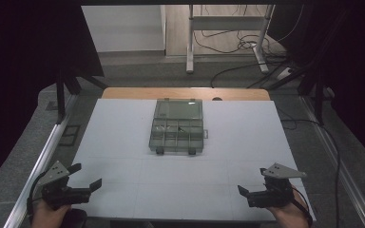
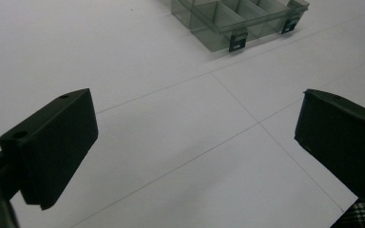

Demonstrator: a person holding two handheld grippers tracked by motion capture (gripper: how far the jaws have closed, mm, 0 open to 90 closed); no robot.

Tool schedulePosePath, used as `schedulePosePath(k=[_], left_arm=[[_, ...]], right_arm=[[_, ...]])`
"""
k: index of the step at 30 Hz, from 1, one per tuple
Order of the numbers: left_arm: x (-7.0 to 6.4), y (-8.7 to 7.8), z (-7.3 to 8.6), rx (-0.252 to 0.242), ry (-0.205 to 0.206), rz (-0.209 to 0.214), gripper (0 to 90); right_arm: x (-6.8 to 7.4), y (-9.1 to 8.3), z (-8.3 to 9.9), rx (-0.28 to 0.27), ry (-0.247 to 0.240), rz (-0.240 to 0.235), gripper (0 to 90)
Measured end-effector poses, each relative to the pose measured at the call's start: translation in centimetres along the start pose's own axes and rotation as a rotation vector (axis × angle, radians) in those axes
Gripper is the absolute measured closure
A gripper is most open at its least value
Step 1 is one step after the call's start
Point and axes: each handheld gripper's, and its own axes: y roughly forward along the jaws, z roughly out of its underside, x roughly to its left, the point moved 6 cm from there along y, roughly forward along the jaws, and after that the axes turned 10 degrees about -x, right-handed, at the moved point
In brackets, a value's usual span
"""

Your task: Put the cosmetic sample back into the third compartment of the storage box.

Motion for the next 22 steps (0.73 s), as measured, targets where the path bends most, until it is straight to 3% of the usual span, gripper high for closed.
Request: schedulePosePath(k=[7, 18, 22], left_arm=[[0.0, 0.0, 0.0, 0.001, 0.005, -0.001, 0.9], [0.0, 0.0, 0.0, 0.001, 0.005, -0.001, 0.9], [-0.1, 0.1, 0.0, 0.003, 0.007, -0.002, 0.9]], right_arm=[[-0.5, -0.9, 0.7, 0.006, 0.005, 0.046, 0.0], [-1.2, -1.8, 2.4, 0.056, 0.003, 0.089, 0.0], [-1.3, -1.8, 2.5, 0.051, 0.008, 0.089, 0.0]])
